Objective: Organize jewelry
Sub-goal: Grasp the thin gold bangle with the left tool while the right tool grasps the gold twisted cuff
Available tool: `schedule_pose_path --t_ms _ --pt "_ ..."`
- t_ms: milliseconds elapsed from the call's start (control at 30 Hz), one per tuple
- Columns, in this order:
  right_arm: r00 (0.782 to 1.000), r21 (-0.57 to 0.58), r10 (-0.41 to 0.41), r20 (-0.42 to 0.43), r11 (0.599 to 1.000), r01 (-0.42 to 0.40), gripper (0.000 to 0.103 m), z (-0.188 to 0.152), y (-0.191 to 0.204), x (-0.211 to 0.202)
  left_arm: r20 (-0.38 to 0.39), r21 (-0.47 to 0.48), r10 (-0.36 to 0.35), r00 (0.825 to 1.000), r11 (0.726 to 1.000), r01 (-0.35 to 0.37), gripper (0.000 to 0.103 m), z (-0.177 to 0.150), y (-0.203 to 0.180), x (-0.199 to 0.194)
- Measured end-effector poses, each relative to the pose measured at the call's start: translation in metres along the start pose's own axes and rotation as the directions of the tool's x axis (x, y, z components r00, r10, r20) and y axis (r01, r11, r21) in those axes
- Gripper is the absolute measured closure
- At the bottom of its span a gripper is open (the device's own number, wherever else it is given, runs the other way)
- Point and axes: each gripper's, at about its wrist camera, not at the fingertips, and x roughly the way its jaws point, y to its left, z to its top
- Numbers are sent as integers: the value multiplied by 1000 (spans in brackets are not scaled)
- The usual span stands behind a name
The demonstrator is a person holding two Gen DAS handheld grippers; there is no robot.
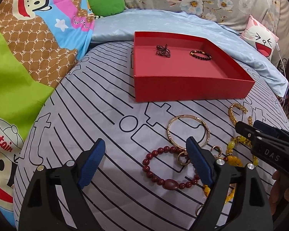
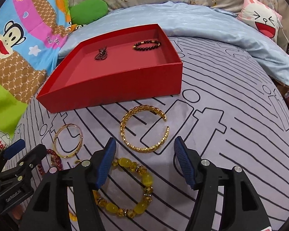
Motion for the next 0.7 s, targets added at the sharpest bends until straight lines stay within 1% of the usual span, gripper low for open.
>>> schedule_pose_path --t_ms 100,167,200,233,400,533,700 --pt "1000 -12 -17 6 1000 17 42 2 3 3 1 -2 -8 1000 1000 8 21 1 -1 0" --pt "999 -22 -31 13 999 31 44 4 5 6 -1 0 -14 1000 1000 14 21 2 -3 1" --pt "999 -30 -40 16 999 40 50 4 6 6 -1 2 -17 1000 1000 17 21 2 -5 1" --pt "999 -39 -47 20 998 48 51 4 7 7 0 6 -18 1000 1000 18 21 2 -6 1" --pt "999 -36 -36 24 999 37 51 4 3 6 -2 15 -28 1000 999 28 19 3 -11 2" --pt "1000 -5 -13 21 1000 13 51 3 -6 1 -6 23 -39 999 999 39 18 5 -16 4" --pt "999 15 -7 33 1000 6 51 1 -15 -10 -20 45 -52 998 998 52 18 6 -26 11"
